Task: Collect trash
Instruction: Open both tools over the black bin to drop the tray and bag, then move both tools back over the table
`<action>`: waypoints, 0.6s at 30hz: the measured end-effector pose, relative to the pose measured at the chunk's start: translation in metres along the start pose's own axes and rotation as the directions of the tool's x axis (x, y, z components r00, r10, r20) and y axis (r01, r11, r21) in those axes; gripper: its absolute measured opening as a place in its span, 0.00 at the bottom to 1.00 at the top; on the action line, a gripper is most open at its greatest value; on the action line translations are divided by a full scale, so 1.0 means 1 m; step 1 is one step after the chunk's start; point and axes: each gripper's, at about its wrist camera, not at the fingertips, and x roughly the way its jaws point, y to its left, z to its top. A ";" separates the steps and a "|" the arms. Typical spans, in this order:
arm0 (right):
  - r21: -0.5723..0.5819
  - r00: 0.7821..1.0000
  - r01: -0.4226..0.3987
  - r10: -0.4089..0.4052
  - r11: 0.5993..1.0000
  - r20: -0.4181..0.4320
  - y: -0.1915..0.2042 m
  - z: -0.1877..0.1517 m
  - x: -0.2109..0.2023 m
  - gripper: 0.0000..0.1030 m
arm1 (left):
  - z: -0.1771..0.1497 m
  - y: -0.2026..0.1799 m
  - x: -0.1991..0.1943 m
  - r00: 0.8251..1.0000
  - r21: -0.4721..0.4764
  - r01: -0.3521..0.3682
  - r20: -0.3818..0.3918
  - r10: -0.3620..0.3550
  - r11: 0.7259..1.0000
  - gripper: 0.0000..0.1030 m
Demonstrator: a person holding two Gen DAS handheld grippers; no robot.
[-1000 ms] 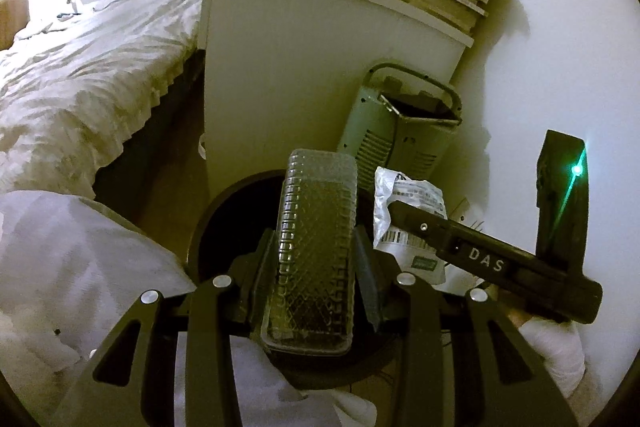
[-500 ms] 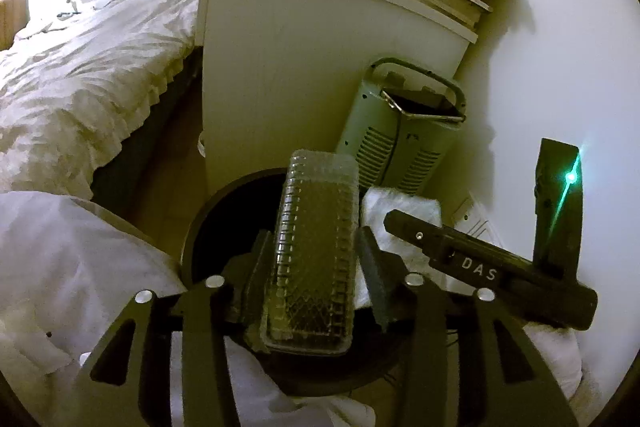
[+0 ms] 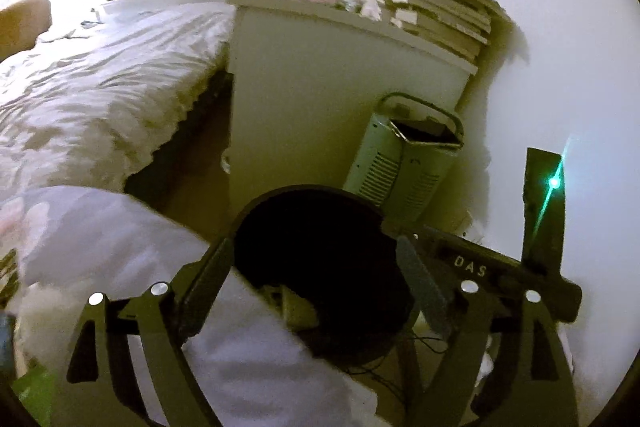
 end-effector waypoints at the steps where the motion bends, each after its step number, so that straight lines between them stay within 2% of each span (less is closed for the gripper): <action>1: -0.015 1.000 -0.014 0.014 1.000 -0.007 0.008 0.000 0.001 0.72 | -0.003 0.007 -0.011 1.000 -0.010 -0.013 0.007 0.013 1.000 0.81; 5: -0.087 0.997 -0.073 0.070 0.994 -0.034 0.048 -0.006 0.001 0.75 | -0.016 0.040 -0.050 0.996 -0.057 -0.070 0.045 0.072 0.996 0.81; 8: -0.149 0.990 -0.132 0.123 0.980 -0.069 0.086 -0.014 0.005 0.75 | -0.031 0.082 -0.089 0.985 -0.124 -0.152 0.066 0.161 0.981 0.81; 11: -0.220 0.978 -0.196 0.174 0.955 -0.118 0.129 -0.021 0.011 0.75 | -0.045 0.120 -0.121 0.964 -0.175 -0.241 0.075 0.257 0.955 0.81; 13: -0.274 0.967 -0.236 0.199 0.932 -0.157 0.162 -0.030 0.017 0.75 | -0.061 0.154 -0.144 0.940 -0.223 -0.315 0.061 0.335 0.923 0.81; 17: -0.343 0.942 -0.305 0.228 0.889 -0.246 0.219 -0.047 0.035 0.75 | -0.088 0.202 -0.168 0.901 -0.280 -0.415 0.004 0.433 0.866 0.81; 18: -0.360 0.938 -0.312 0.225 0.879 -0.264 0.234 -0.050 0.041 0.75 | -0.092 0.209 -0.170 0.897 -0.289 -0.424 -0.006 0.441 0.858 0.81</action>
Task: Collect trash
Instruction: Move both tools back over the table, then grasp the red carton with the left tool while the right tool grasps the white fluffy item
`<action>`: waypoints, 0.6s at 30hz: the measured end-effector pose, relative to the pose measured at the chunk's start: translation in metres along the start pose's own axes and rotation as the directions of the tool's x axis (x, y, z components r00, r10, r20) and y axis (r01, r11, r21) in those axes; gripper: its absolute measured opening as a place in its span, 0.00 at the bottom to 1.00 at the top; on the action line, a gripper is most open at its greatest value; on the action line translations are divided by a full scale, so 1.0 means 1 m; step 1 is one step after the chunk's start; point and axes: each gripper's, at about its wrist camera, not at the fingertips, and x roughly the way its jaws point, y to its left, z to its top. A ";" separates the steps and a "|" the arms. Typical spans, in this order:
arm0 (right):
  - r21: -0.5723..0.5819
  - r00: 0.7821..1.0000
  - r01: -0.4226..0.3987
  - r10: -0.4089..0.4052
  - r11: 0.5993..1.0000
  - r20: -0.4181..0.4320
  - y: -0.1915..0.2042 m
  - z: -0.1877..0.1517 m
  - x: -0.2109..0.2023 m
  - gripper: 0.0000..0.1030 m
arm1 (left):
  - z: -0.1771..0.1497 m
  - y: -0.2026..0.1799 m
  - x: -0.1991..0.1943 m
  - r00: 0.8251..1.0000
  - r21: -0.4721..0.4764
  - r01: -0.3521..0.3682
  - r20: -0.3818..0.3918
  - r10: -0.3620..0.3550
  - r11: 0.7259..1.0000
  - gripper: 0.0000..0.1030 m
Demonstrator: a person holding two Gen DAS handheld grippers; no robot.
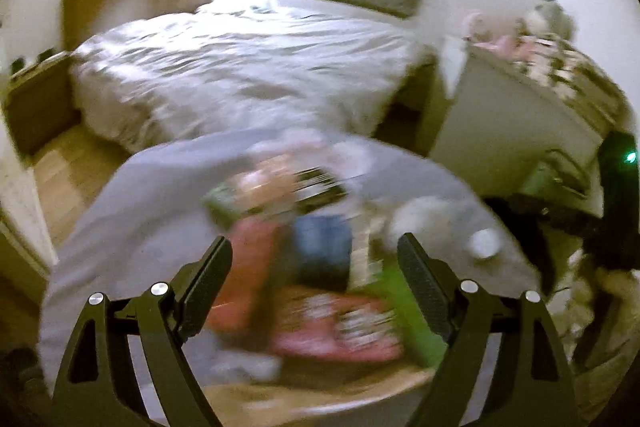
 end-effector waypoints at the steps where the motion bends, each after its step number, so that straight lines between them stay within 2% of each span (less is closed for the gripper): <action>1: -0.018 1.000 0.003 -0.003 1.000 -0.017 0.010 0.002 0.010 0.75 | -0.001 0.008 0.002 1.000 -0.010 -0.011 -0.008 0.011 1.000 0.81; 7: -0.077 0.992 0.030 -0.039 0.997 -0.116 0.045 0.007 0.061 0.75 | -0.016 0.037 0.018 0.997 0.003 -0.006 -0.075 0.006 1.000 0.79; 8: -0.083 0.990 0.039 -0.050 0.996 -0.135 0.044 0.007 0.069 0.75 | -0.017 0.039 0.020 0.997 0.001 0.000 -0.079 0.000 1.000 0.77; 10: -0.092 0.984 0.053 -0.068 0.994 -0.164 0.048 0.004 0.081 0.75 | -0.020 0.046 0.026 0.995 -0.011 0.010 -0.098 -0.011 1.000 0.63; 12: -0.100 0.981 0.058 -0.076 0.993 -0.179 0.048 0.003 0.090 0.75 | -0.021 0.051 0.032 0.993 -0.020 0.013 -0.116 -0.016 1.000 0.54; 14: -0.112 0.979 0.066 -0.086 0.991 -0.183 0.049 0.001 0.095 0.75 | -0.023 0.054 0.037 0.992 -0.020 0.019 -0.128 -0.021 1.000 0.48; 16: -0.137 0.978 0.086 -0.110 0.987 -0.177 0.051 -0.002 0.097 0.69 | -0.024 0.055 0.043 0.990 -0.022 0.023 -0.136 -0.026 0.999 0.39; 18: -0.155 0.978 0.095 -0.121 0.983 -0.168 0.051 -0.005 0.097 0.57 | -0.026 0.056 0.043 0.991 -0.028 0.031 -0.130 -0.034 0.999 0.36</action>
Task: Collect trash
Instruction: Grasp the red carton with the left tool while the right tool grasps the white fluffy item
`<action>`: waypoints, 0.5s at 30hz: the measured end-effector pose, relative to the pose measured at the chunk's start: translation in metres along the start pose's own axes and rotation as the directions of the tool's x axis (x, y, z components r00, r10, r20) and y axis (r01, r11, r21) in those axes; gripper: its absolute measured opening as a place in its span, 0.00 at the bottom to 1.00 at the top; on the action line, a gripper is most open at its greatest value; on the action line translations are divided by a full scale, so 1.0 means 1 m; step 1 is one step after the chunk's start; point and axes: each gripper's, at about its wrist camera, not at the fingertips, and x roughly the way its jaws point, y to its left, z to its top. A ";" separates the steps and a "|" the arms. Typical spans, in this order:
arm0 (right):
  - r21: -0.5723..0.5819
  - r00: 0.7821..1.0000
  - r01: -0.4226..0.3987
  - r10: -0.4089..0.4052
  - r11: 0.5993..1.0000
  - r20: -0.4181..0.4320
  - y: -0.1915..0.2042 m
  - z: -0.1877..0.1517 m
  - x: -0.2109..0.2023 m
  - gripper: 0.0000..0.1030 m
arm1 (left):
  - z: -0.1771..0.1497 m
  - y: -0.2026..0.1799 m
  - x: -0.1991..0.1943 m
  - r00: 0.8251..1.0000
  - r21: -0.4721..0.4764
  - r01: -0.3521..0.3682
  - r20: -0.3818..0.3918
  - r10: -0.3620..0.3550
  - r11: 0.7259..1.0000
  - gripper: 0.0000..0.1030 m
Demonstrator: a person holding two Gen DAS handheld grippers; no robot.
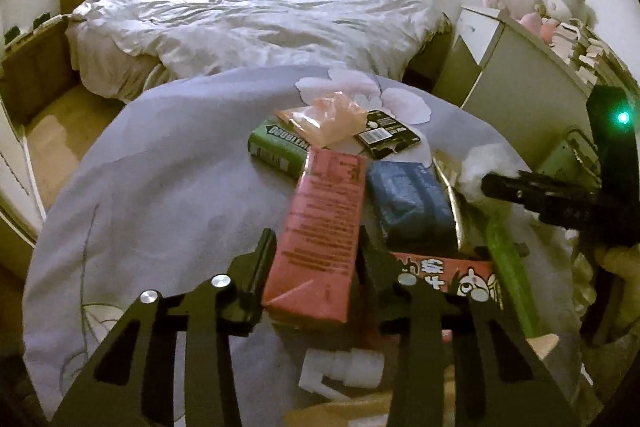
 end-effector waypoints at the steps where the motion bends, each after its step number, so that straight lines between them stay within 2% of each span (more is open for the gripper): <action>1: 0.002 1.000 -0.010 0.010 1.000 0.005 -0.001 -0.001 -0.001 0.53 | -0.001 0.000 0.000 1.000 -0.004 -0.002 0.003 0.002 1.000 0.31; 2: 0.008 1.000 -0.026 0.026 1.000 0.010 -0.003 -0.001 -0.002 0.44 | -0.001 0.000 -0.002 1.000 -0.011 -0.007 0.007 0.007 1.000 0.31; 5: 0.020 0.998 -0.037 0.036 0.999 0.042 -0.005 -0.004 -0.011 0.39 | 0.002 0.001 -0.012 0.999 -0.039 -0.004 0.046 0.006 0.999 0.31; 11: 0.065 0.980 -0.125 0.114 0.990 0.160 -0.016 -0.007 -0.051 0.38 | 0.017 -0.017 -0.052 0.988 -0.031 0.010 0.156 -0.006 0.999 0.31; 15: 0.085 0.958 -0.171 0.146 0.982 0.248 -0.028 -0.008 -0.089 0.38 | 0.031 -0.049 -0.074 0.976 0.021 0.049 0.212 -0.052 0.999 0.31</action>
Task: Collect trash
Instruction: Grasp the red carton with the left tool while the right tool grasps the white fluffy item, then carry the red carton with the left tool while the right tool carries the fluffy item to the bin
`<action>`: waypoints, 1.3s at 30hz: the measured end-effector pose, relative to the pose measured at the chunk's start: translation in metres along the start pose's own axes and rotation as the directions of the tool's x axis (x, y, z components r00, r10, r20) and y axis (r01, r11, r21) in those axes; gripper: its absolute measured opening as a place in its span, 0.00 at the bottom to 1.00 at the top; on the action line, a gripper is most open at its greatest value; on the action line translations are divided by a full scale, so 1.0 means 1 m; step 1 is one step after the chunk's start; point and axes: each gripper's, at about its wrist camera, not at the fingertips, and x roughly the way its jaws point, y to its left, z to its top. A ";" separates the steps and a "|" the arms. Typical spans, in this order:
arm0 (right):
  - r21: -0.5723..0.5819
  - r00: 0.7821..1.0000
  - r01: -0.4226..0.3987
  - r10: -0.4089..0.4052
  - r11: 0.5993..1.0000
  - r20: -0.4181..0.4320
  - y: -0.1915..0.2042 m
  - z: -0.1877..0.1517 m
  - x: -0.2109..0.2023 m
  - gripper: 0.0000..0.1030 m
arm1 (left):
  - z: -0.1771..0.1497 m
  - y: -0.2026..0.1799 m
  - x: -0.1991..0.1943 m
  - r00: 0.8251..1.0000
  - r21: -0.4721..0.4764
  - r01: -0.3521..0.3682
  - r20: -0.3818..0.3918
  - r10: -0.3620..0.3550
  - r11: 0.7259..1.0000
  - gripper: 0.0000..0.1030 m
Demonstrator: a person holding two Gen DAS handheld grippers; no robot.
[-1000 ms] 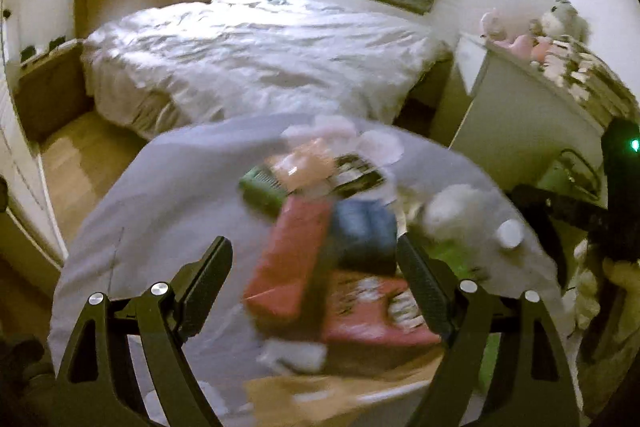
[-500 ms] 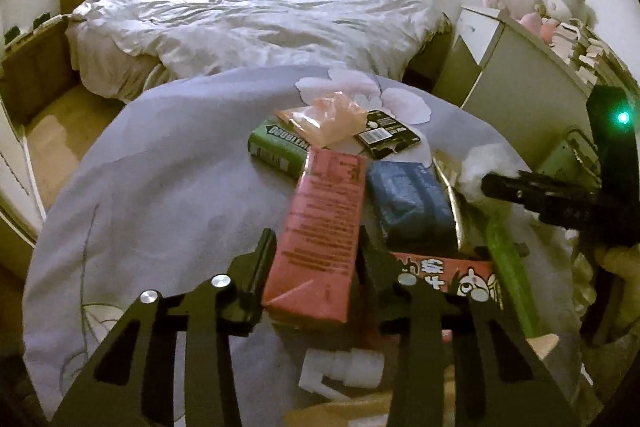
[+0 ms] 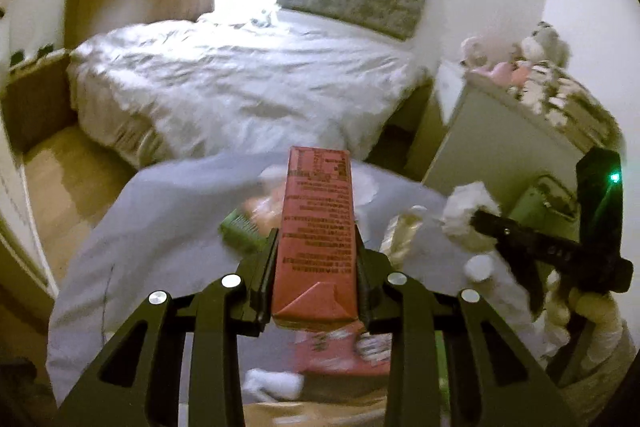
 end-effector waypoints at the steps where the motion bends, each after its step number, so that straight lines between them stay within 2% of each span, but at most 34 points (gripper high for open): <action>1: 0.007 1.000 -0.004 0.004 1.000 0.022 -0.003 0.003 -0.010 0.38 | 0.003 -0.008 -0.001 1.000 0.009 0.013 0.007 -0.013 1.000 0.31; 7: 0.021 0.994 -0.026 0.024 0.999 0.104 -0.019 0.010 -0.059 0.38 | 0.016 -0.056 -0.001 0.994 0.058 0.106 0.026 -0.108 0.993 0.31; 10: 0.070 0.987 -0.081 0.070 0.994 0.144 -0.034 0.009 -0.081 0.38 | 0.016 -0.081 0.004 0.989 0.082 0.145 0.020 -0.147 0.986 0.31; 12: 0.105 0.982 -0.090 0.071 0.990 0.174 -0.048 0.008 -0.095 0.38 | 0.016 -0.095 0.006 0.985 0.092 0.170 0.014 -0.172 0.981 0.31; 18: 0.159 0.969 0.003 -0.042 0.987 0.244 -0.082 0.003 -0.134 0.38 | 0.015 -0.143 0.016 0.970 0.138 0.239 -0.002 -0.241 0.961 0.31; 26: 0.235 0.931 0.124 -0.195 0.964 0.309 -0.130 -0.010 -0.181 0.38 | 0.014 -0.217 0.036 0.941 0.229 0.335 -0.040 -0.335 0.914 0.31; 32: 0.305 0.912 0.172 -0.268 0.937 0.311 -0.170 -0.025 -0.201 0.38 | 0.008 -0.263 0.054 0.921 0.269 0.387 -0.076 -0.381 0.882 0.31; 39: 0.380 0.907 0.209 -0.324 0.901 0.269 -0.211 -0.037 -0.194 0.38 | -0.002 -0.296 0.080 0.911 0.295 0.412 -0.123 -0.393 0.862 0.31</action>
